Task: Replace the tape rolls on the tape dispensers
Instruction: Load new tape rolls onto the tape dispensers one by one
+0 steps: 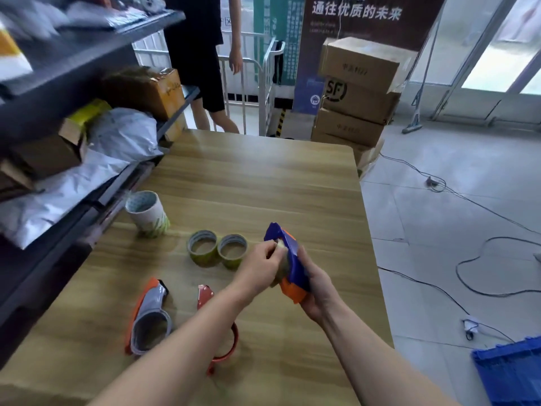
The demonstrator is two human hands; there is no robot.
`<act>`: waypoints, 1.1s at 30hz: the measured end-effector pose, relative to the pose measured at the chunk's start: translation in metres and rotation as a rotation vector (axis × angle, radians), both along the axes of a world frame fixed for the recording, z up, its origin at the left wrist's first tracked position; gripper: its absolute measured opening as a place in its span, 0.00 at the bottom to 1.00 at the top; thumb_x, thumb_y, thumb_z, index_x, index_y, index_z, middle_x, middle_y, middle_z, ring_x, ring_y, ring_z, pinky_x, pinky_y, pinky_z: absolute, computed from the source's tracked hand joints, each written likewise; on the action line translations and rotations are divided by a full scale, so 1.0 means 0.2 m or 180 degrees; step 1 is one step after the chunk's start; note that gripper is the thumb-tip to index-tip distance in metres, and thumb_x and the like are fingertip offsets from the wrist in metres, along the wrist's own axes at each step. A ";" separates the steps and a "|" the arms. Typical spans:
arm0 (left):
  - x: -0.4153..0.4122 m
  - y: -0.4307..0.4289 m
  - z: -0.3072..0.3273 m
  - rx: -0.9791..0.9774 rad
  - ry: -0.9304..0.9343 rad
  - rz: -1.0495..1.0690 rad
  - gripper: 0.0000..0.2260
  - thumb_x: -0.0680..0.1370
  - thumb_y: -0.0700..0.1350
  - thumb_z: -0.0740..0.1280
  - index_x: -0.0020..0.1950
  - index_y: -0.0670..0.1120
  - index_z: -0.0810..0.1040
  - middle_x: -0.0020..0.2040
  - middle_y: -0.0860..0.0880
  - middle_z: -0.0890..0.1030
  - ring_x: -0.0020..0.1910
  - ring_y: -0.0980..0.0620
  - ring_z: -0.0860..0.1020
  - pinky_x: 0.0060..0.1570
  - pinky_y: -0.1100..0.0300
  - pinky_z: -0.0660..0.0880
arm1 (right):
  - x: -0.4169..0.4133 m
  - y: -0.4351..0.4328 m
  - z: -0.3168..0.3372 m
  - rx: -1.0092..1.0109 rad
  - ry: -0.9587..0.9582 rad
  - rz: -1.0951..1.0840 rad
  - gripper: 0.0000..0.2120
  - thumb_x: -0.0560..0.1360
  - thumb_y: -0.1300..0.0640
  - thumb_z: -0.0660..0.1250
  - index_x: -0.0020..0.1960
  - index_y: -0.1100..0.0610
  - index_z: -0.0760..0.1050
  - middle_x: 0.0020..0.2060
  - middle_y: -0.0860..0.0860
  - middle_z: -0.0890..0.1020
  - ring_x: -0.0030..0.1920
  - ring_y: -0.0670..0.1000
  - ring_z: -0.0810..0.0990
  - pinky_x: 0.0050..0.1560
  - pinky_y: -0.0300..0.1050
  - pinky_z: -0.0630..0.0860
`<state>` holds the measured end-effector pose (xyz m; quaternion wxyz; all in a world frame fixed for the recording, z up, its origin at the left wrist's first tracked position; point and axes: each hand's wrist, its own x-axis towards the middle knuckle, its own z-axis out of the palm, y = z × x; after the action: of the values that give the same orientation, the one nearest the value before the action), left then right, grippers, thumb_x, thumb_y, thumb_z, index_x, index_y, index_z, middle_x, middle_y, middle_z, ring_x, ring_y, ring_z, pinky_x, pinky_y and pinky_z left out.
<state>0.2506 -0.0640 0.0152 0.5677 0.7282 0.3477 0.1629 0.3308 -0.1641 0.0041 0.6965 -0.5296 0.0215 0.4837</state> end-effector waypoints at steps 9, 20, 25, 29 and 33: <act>0.00 0.02 0.16 0.0249 0.0066 -0.0238 0.08 0.79 0.51 0.62 0.41 0.53 0.75 0.48 0.48 0.77 0.45 0.50 0.77 0.37 0.60 0.74 | 0.05 0.02 0.15 -0.0226 -0.0550 0.0327 0.27 0.67 0.51 0.75 0.59 0.67 0.76 0.49 0.64 0.81 0.47 0.60 0.79 0.46 0.53 0.75; -0.13 0.14 0.23 -0.0004 -0.0151 -0.0580 0.08 0.74 0.44 0.70 0.49 0.56 0.77 0.45 0.52 0.83 0.45 0.54 0.81 0.46 0.56 0.80 | -0.04 0.14 0.30 -0.0517 -0.1033 -0.0017 0.20 0.71 0.51 0.73 0.54 0.66 0.78 0.42 0.60 0.81 0.40 0.57 0.78 0.35 0.46 0.72; -0.18 0.12 0.27 0.0730 0.0016 -0.0558 0.22 0.60 0.51 0.79 0.46 0.58 0.70 0.42 0.58 0.78 0.40 0.61 0.77 0.36 0.69 0.68 | -0.09 0.18 0.34 -0.0489 -0.1149 0.0027 0.22 0.73 0.51 0.70 0.53 0.71 0.78 0.40 0.59 0.76 0.37 0.54 0.73 0.33 0.44 0.68; -0.21 0.13 0.28 0.1248 0.0131 -0.0460 0.24 0.60 0.53 0.77 0.48 0.55 0.67 0.46 0.57 0.76 0.43 0.58 0.76 0.37 0.65 0.68 | -0.12 0.20 0.36 -0.0545 -0.1268 0.0154 0.21 0.72 0.49 0.70 0.50 0.69 0.81 0.38 0.58 0.81 0.36 0.52 0.77 0.34 0.43 0.73; -0.26 0.18 0.31 0.1108 0.0171 -0.0726 0.18 0.65 0.52 0.76 0.49 0.51 0.73 0.45 0.53 0.80 0.43 0.54 0.78 0.39 0.59 0.74 | -0.11 0.20 0.36 -0.0582 -0.1269 0.0136 0.22 0.71 0.47 0.71 0.49 0.68 0.81 0.38 0.59 0.84 0.36 0.55 0.82 0.35 0.44 0.77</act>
<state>0.1988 -0.0284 0.0779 0.4386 0.8540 0.2446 0.1357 0.3078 -0.1244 0.0770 0.6256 -0.6761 -0.0841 0.3801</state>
